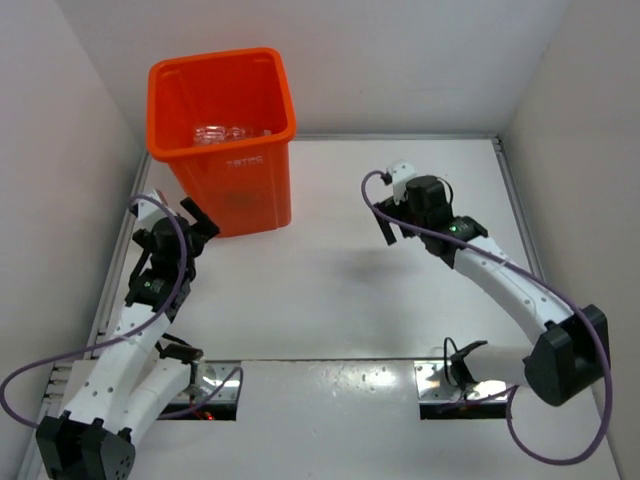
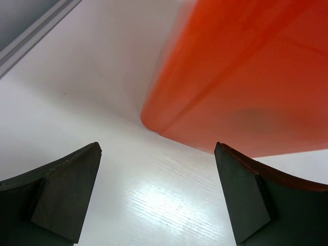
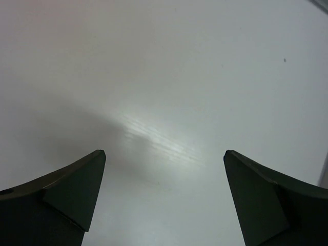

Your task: Put the plastic bottles in the bin

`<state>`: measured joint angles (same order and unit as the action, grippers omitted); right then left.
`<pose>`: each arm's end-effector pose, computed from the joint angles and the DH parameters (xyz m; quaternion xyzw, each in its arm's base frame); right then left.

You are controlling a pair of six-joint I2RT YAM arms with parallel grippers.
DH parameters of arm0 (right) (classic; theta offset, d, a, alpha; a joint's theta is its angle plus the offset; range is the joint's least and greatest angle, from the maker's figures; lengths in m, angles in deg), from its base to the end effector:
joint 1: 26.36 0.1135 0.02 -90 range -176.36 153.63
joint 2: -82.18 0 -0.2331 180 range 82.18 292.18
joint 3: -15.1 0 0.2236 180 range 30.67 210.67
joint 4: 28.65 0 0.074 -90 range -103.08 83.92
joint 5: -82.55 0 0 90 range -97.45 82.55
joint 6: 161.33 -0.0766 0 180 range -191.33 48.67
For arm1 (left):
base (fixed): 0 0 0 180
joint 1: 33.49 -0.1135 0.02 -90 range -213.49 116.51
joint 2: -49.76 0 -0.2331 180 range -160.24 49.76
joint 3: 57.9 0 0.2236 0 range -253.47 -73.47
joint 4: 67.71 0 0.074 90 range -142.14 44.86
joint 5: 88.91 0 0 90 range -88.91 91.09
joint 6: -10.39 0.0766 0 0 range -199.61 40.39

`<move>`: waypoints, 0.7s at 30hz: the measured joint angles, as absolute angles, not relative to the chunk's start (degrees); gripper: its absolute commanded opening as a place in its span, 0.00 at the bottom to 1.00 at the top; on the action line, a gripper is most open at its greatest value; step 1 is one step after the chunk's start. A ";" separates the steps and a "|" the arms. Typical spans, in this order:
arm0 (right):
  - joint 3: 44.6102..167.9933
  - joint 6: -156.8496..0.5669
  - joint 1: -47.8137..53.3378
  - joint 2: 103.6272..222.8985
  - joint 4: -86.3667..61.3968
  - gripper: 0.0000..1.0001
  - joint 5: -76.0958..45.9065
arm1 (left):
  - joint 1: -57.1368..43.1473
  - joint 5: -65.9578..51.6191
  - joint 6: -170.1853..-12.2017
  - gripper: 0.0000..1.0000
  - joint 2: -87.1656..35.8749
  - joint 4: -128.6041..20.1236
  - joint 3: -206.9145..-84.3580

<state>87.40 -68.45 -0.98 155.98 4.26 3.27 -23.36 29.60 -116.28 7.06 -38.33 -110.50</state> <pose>0.2786 0.1164 0.2471 -0.1728 0.8647 0.0095 0.4715 0.2055 0.0004 0.2629 -0.3200 0.7376 -0.0377 0.5933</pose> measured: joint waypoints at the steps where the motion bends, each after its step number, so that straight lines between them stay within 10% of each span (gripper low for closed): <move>1: 85.56 -68.61 -0.85 155.00 5.20 1.00 5.04 | -23.36 30.11 -116.43 1.00 6.63 -38.12 -110.33; 21: 70.87 -73.55 -7.88 140.09 2.82 1.00 8.62 | -23.43 32.25 -119.21 1.00 0.13 -42.20 -102.11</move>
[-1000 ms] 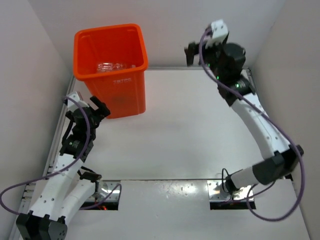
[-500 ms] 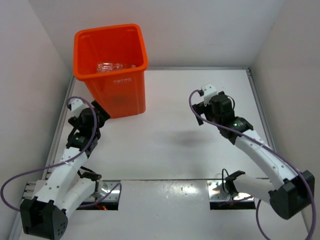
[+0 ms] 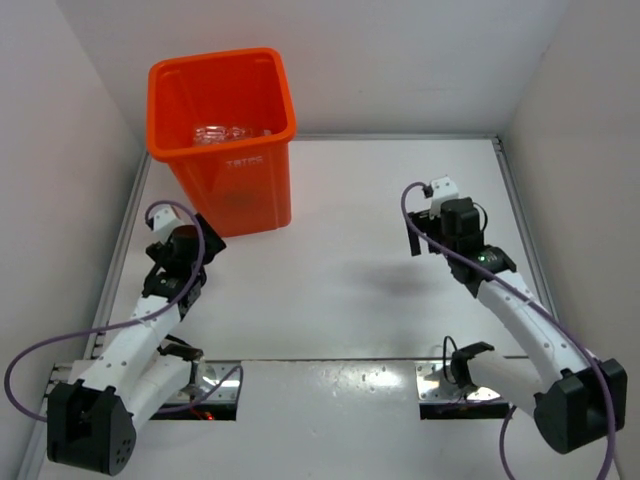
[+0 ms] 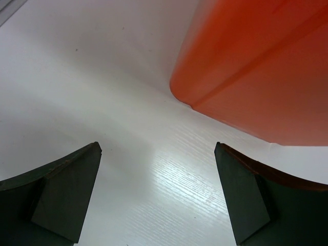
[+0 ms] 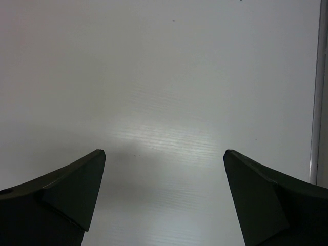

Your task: Put the plastic bottles in the bin

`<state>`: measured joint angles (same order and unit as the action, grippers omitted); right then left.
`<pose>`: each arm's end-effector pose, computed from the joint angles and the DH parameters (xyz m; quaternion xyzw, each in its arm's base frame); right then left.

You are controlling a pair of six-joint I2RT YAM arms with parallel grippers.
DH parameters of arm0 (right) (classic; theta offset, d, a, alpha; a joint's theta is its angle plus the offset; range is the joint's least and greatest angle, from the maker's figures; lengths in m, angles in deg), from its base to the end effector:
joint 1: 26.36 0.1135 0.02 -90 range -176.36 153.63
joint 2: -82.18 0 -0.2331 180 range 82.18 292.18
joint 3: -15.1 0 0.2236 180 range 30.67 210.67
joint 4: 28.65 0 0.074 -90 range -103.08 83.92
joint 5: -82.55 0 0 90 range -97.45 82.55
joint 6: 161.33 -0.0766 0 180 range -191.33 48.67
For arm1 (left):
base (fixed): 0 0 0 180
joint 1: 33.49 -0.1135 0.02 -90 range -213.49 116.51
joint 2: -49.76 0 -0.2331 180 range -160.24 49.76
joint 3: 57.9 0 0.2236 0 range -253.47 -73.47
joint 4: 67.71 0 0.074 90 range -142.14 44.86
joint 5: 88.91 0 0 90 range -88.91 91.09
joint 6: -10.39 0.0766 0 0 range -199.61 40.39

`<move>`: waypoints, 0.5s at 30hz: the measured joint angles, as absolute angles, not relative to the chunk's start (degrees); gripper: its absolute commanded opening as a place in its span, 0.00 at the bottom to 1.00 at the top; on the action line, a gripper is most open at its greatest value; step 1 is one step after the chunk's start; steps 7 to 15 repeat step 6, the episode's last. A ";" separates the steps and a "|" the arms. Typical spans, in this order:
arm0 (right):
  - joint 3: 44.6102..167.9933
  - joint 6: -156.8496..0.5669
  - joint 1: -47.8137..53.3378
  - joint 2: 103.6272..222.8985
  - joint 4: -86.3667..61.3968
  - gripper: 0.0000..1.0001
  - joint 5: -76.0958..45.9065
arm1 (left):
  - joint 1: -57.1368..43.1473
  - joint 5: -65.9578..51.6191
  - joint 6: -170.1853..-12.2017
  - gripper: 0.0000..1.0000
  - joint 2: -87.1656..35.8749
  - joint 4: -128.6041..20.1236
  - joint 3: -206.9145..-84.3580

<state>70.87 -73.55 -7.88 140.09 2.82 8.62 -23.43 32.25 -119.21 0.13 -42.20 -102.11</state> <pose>0.2368 0.0568 0.2209 -0.0580 0.8733 -0.0371 0.4824 0.2150 0.0021 0.1982 -0.3417 0.7766 0.0127 0.5291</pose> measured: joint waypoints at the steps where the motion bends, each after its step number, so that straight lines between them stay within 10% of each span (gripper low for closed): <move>1: 71.51 -74.38 -9.11 140.14 3.39 1.00 7.66 | -23.43 31.88 -119.27 1.00 0.09 -42.44 -102.11; 15: 72.40 -76.98 -14.11 139.76 2.80 1.00 4.58 | -23.45 29.47 -118.75 1.00 1.42 -43.97 -101.19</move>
